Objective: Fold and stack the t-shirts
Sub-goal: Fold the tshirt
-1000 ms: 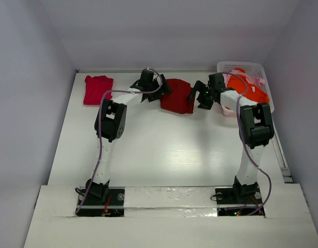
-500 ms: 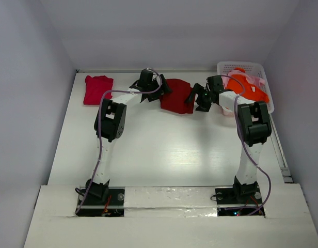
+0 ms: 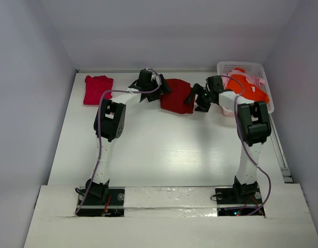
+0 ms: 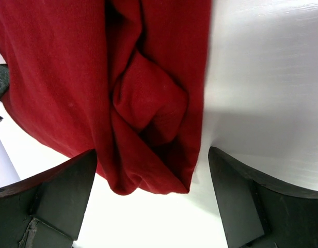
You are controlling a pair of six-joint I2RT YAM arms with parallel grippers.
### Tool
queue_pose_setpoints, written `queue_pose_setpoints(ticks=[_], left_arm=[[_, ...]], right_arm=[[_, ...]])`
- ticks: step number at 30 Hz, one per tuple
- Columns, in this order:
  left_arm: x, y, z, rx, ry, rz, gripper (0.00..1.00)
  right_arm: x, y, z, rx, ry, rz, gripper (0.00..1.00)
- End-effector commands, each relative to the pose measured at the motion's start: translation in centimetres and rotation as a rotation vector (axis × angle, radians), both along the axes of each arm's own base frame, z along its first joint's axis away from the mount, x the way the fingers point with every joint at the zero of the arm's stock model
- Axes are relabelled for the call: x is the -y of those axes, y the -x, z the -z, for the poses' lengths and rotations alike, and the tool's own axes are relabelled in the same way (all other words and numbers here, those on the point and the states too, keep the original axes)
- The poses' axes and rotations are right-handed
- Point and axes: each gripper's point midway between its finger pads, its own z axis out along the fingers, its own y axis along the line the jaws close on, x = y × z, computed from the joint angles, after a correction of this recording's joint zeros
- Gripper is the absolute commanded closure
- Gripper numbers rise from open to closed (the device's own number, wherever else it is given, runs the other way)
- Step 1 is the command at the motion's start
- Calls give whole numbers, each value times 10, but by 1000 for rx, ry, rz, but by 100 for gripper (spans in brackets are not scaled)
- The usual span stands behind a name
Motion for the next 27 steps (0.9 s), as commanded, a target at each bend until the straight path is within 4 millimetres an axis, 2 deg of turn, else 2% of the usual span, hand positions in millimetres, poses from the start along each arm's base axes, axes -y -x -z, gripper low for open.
queue_pose_setpoints(ticks=[1, 21, 27], left_arm=[[0, -2, -1, 1, 6, 9, 1], [8, -6, 2, -3, 59, 9, 1], [8, -5, 10, -17, 60, 10, 1]], right_arm=[[-7, -12, -12, 37, -33, -12, 7], [-17, -16, -16, 61, -95, -29, 12], [-16, -16, -16, 63, -95, -23, 13]])
